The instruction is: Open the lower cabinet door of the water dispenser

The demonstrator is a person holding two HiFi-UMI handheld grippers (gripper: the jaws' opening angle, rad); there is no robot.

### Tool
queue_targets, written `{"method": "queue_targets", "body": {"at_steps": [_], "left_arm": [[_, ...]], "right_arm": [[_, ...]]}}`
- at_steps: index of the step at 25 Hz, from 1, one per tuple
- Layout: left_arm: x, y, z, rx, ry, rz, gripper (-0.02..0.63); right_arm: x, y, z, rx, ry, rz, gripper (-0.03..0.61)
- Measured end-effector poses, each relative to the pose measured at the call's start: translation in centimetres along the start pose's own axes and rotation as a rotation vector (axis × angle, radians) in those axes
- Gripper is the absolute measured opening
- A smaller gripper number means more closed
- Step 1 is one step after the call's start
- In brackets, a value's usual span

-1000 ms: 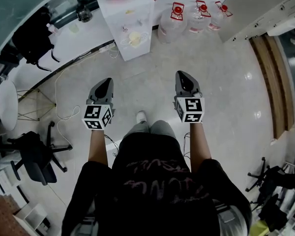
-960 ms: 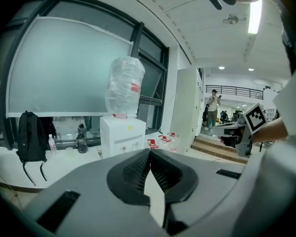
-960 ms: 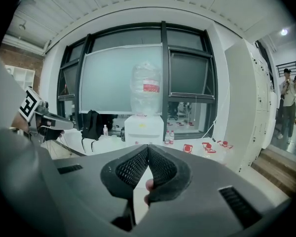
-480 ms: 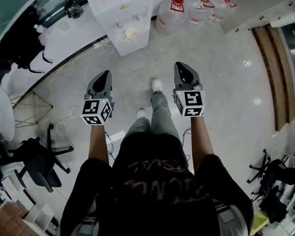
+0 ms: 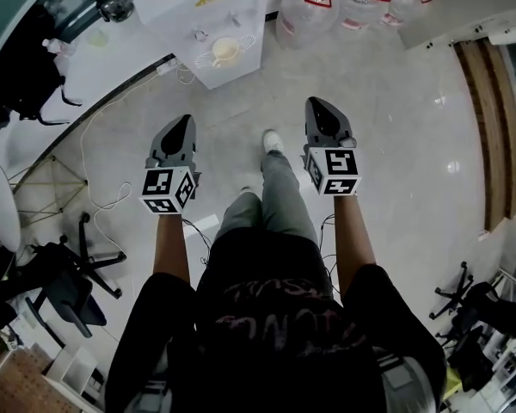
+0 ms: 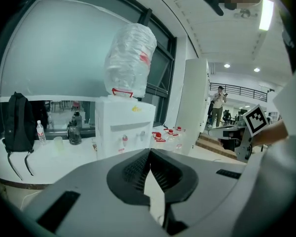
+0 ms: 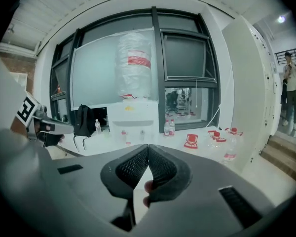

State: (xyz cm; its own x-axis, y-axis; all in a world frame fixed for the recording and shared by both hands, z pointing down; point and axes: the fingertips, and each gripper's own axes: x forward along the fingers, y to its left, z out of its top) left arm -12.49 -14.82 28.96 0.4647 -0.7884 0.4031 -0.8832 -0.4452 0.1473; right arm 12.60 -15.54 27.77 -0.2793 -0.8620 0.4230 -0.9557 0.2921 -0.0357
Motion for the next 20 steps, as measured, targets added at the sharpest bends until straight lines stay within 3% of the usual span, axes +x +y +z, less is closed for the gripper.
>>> {"method": "queue_targets", "body": {"at_steps": [8,20], "left_arm": [[5.2,1.9,-4.0,-0.012,0.025,0.021,0.011],[11.7,4.2,-9.9,-0.027,-0.011,0.064,0.011]], "right_arm": [[5.8,-2.2,-3.9,-0.009,0.014,0.018,0.014],[13.5,-4.4,-10.3,-0.067,0.014,0.051,0.014]]}}
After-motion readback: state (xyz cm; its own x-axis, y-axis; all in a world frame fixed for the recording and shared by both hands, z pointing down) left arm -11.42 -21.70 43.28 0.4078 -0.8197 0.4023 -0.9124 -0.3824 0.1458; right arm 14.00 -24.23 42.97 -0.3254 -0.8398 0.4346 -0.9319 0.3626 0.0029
